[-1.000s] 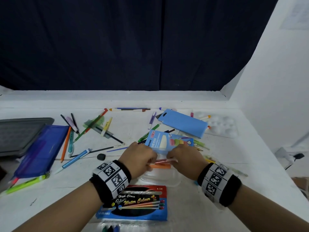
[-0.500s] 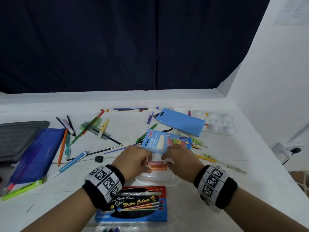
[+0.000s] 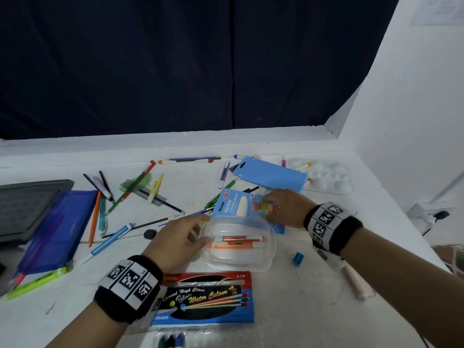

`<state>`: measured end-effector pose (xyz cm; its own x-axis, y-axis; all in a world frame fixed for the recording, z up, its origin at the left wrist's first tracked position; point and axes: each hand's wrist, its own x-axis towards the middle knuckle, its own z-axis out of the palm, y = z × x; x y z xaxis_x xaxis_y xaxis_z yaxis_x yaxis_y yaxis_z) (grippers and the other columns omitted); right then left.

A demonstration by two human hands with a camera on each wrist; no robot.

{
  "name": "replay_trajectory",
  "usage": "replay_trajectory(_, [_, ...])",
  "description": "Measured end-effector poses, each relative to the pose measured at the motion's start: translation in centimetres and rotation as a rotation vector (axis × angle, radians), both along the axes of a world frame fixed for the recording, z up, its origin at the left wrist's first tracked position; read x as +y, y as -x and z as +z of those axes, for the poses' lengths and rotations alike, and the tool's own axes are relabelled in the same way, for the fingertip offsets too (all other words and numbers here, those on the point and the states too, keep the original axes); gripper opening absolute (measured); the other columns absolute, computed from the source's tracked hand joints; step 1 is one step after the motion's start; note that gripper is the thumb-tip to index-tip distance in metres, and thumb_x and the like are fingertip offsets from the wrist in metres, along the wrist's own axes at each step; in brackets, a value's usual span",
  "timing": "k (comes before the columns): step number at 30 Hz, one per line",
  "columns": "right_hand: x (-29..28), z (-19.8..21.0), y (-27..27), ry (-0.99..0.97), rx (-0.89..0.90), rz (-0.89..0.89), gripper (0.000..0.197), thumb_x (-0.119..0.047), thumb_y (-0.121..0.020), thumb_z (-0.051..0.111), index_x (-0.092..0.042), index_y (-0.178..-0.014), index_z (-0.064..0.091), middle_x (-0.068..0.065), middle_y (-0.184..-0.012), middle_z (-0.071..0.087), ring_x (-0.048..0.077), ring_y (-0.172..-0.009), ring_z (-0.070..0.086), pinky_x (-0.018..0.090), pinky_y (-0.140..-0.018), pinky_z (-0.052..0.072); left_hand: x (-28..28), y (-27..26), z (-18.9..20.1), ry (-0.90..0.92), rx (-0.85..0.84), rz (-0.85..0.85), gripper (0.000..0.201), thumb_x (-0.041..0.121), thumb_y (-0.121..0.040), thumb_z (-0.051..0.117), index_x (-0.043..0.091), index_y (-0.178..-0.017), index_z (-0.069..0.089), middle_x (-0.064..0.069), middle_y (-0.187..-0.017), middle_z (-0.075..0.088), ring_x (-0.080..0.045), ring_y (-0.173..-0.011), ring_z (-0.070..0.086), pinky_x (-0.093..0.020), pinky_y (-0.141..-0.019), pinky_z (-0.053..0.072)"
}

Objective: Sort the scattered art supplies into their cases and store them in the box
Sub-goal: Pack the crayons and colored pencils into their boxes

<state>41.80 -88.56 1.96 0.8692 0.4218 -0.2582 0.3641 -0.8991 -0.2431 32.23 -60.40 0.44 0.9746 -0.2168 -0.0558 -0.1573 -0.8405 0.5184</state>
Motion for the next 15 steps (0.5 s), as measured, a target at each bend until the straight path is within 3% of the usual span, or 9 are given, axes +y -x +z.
replay_trajectory(4, [-0.1, -0.4, -1.0, -0.054, 0.033, -0.060, 0.072, -0.039, -0.073, 0.083, -0.021, -0.134, 0.050, 0.004, -0.116, 0.053, 0.023, -0.108, 0.054, 0.038, -0.091, 0.048, -0.2, 0.0, 0.3, 0.006, 0.017, 0.011, 0.045, 0.044, -0.090, 0.067, 0.038, -0.133, 0.054, 0.017, -0.094, 0.061, -0.002, -0.082, 0.063, -0.021, -0.076, 0.053])
replay_trajectory(8, [0.0, -0.4, -1.4, -0.138, 0.007, -0.065, 0.078, -0.033, -0.065, 0.088, -0.027, -0.129, 0.043, 0.002, -0.105, 0.045, 0.023, -0.092, 0.055, 0.037, -0.081, 0.051, -0.1, -0.3, 0.6, -0.020, 0.017, -0.018, 0.044, 0.047, -0.090, 0.065, 0.038, -0.132, 0.055, 0.018, -0.091, 0.063, 0.000, -0.081, 0.062, -0.024, -0.076, 0.053])
replay_trajectory(11, [-0.2, -0.2, -1.4, -0.227, 0.012, -0.070, 0.068, -0.017, -0.072, 0.081, -0.023, -0.129, 0.044, 0.006, -0.106, 0.053, 0.023, -0.092, 0.054, 0.038, -0.080, 0.052, 0.4, -1.0, 1.7, -0.049, 0.037, -0.067, 0.040, 0.049, -0.091, 0.063, 0.039, -0.130, 0.056, 0.016, -0.100, 0.063, 0.000, -0.091, 0.059, -0.028, -0.083, 0.052])
replay_trajectory(15, [-1.1, 0.1, -1.4, -0.363, -0.044, -0.145, 0.056, -0.004, -0.085, 0.057, -0.017, -0.136, 0.038, 0.003, -0.094, 0.055, 0.021, -0.081, 0.052, 0.028, -0.062, 0.043, 0.2, -3.3, 4.2, 0.003, -0.052, -0.082, 0.028, 0.046, -0.091, 0.063, 0.040, -0.119, 0.061, 0.017, -0.098, 0.063, 0.001, -0.089, 0.059, -0.025, -0.079, 0.052])
